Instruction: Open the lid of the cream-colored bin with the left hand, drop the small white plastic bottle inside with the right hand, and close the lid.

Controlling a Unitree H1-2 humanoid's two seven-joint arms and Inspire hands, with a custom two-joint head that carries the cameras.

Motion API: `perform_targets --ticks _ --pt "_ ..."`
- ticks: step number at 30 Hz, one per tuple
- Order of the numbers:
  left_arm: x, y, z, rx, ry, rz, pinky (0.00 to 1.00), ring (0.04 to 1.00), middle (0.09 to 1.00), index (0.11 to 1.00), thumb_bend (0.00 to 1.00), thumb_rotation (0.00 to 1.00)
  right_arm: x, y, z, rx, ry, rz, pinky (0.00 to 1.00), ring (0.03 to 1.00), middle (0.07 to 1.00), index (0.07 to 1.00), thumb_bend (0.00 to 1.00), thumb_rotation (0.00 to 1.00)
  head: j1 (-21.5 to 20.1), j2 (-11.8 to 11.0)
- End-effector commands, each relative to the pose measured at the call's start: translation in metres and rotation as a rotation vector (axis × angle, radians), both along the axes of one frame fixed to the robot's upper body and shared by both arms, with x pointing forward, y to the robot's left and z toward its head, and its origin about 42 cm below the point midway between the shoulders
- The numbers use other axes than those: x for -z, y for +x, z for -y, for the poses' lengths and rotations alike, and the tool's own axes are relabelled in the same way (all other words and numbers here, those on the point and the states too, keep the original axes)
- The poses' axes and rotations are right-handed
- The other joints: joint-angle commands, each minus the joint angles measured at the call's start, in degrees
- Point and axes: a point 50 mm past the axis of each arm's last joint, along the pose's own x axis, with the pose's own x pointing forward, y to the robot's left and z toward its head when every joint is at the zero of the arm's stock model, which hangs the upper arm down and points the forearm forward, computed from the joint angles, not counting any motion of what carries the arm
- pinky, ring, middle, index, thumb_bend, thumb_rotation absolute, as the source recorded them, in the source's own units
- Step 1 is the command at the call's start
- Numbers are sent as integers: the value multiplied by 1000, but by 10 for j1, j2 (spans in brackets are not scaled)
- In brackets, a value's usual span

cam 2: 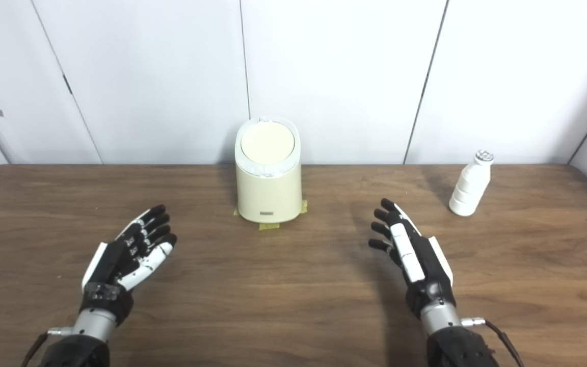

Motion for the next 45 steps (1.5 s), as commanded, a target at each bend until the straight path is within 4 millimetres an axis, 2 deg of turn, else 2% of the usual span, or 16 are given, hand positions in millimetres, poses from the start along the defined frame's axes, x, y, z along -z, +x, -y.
perform_targets --ticks 1,4,6,8,10,12,16,19,31,34,39,45 --pt "-28 9 -1 -21 64 126 798 842 854 878 593 205 -18 3 -3 -10 7 105 782 875 892 905 618 876 0 -4" --pt "-40 17 -1 -22 161 153 782 824 836 877 705 309 -17 1 -5 -5 13 93 813 886 895 904 611 872 -3 -9" --pt "-53 26 2 -21 200 181 810 818 832 879 806 348 -17 0 -7 -2 16 87 817 886 894 902 612 870 -4 -10" --pt "-65 36 6 -21 197 206 843 812 832 877 870 335 -17 0 -8 -3 24 84 811 882 892 901 609 860 -4 -11" --pt "-75 45 11 -18 171 217 862 819 839 873 897 273 -16 0 -9 -2 28 80 806 879 892 899 611 856 -3 -12" --pt "-83 54 15 -14 177 223 883 829 850 875 900 238 -16 1 -9 -1 29 79 808 879 890 896 611 850 -4 -13" --pt "-102 78 29 19 220 243 788 836 858 877 868 111 -15 1 -9 -4 33 82 810 884 893 900 616 850 -3 -14" --pt "-110 88 36 37 234 253 772 841 864 874 865 68 -15 1 -10 0 35 80 813 885 892 897 619 849 -3 -14" --pt "-147 145 62 87 399 322 751 820 849 866 894 91 -16 1 -11 -4 37 90 809 885 895 900 599 860 -2 -11" --pt "-150 155 66 96 413 321 759 821 849 859 894 71 -16 1 -12 -7 40 91 813 888 898 905 604 858 -4 -10" --pt "-151 176 71 122 504 324 770 838 861 866 884 109 -16 1 -15 -10 39 96 805 885 899 910 618 856 -9 -11" --pt "-154 199 80 137 624 303 803 871 887 893 855 143 -14 4 -16 -20 19 106 792 886 904 918 569 876 -11 -12"
